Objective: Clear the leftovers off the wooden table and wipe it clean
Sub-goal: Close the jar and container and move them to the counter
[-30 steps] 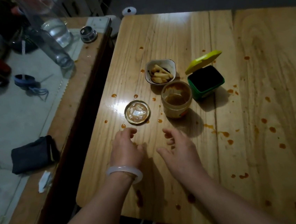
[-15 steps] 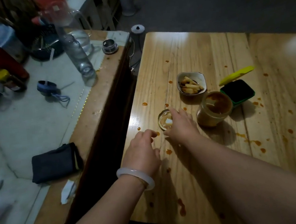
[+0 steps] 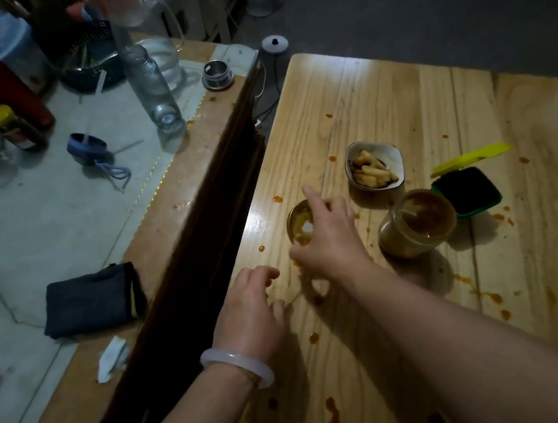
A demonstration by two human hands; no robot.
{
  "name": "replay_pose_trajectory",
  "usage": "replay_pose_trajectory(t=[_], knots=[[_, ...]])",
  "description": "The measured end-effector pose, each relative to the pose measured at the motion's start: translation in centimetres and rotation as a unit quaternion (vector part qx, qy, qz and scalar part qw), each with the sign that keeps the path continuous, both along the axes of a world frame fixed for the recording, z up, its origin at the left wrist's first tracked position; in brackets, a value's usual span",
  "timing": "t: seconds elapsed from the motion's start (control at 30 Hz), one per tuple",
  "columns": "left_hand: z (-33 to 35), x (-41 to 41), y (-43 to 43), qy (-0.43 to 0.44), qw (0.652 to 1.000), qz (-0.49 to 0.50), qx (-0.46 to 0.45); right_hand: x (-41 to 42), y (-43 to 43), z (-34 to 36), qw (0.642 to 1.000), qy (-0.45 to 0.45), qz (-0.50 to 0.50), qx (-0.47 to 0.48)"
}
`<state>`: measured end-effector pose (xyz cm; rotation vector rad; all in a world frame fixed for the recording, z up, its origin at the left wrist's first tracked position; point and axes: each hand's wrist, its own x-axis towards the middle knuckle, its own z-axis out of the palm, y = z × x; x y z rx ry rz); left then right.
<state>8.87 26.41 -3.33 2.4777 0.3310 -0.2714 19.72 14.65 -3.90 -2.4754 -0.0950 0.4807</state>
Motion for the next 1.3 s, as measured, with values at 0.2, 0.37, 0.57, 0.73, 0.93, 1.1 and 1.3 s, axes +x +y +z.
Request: replay_pose_trajectory(t=[0.2,0.37,0.57,0.73,0.93,1.1,1.3], knots=[[0.1,2.4,-3.6,0.000,0.999,0.032,-0.028,-2.2,-2.3,4.8,0.978,-0.131,0.016,0.161],[0.3,5.5,-8.8,-0.045,0.997,0.007,-0.065,-0.9,-9.1,5.3,0.943,-0.268,-0.059,0.189],[-0.8,9.2,-14.2,-0.015,0.993,0.017,-0.112,0.6,-15.5,3.8,0.944,-0.252,-0.095,0.189],[-2.2,10.1,-16.1,-0.010,0.987,0.035,-0.155,0.7,-17.3,1.7,0.941,-0.233,-0.084,0.233],[-3.6,10.3,-17.4,-0.070,0.969,0.082,-0.222,1.1,-18.3,0.3,0.945,-0.209,-0.041,0.248],[-3.8,10.4,-17.9,-0.090,0.957,0.098,-0.256,1.4,-18.9,-0.3,0.967,-0.168,0.017,0.191],[-3.3,10.4,-18.3,-0.074,0.941,0.138,-0.302,3.1,-18.6,1.9,0.981,-0.119,0.147,0.047]])
